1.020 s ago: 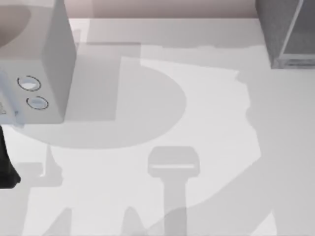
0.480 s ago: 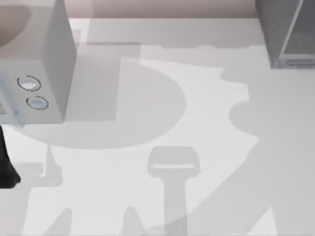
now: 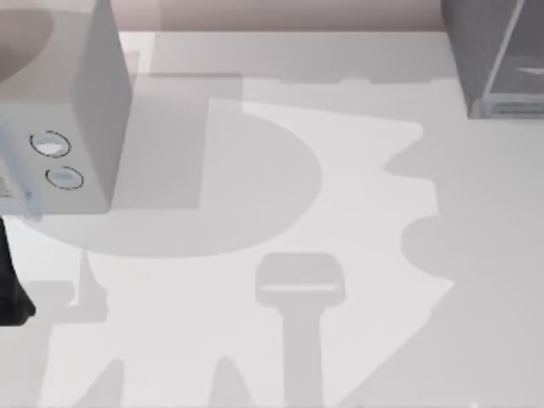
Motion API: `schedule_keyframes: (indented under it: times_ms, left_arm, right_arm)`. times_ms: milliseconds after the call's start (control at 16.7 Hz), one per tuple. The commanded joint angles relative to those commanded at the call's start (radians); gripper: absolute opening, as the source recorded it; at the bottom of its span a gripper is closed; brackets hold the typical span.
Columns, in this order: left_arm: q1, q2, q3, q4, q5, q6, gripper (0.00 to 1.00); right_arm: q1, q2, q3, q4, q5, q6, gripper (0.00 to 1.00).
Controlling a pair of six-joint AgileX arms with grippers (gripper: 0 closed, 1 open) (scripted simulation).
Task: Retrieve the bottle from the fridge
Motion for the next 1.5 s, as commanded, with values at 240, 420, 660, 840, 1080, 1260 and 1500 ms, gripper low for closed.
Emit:
schedule_keyframes:
  times_ms: [240, 420, 660, 840, 1080, 1260, 1500]
  left_arm:
    - [0.0, 0.0, 0.0, 0.0, 0.0, 0.0, 1.0]
    - [0.0, 0.0, 0.0, 0.0, 0.0, 0.0, 1.0]
    - [0.0, 0.0, 0.0, 0.0, 0.0, 0.0, 1.0]
    - [0.0, 0.0, 0.0, 0.0, 0.0, 0.0, 1.0]
    - [0.0, 0.0, 0.0, 0.0, 0.0, 0.0, 1.0]
    - [0.0, 0.0, 0.0, 0.0, 0.0, 0.0, 1.0]
    - [0.0, 0.0, 0.0, 0.0, 0.0, 0.0, 1.0]
  right_arm:
    - [-0.022, -0.111, -0.193, 0.052, -0.025, 0.001, 0.0]
    - [-0.034, -0.152, -0.232, 0.083, -0.038, 0.001, 0.0]
    - [-0.029, -0.146, -0.229, 0.08, -0.037, 0.003, 0.0]
    - [-0.022, -0.204, -0.256, 0.048, -0.023, 0.001, 0.0]
    - [0.002, -0.415, -0.344, -0.058, 0.021, -0.003, 0.0]
    - [0.035, -0.625, -0.446, -0.178, 0.061, -0.004, 0.0]
    - [0.097, -0.956, -0.622, -0.385, 0.116, -0.003, 0.0]
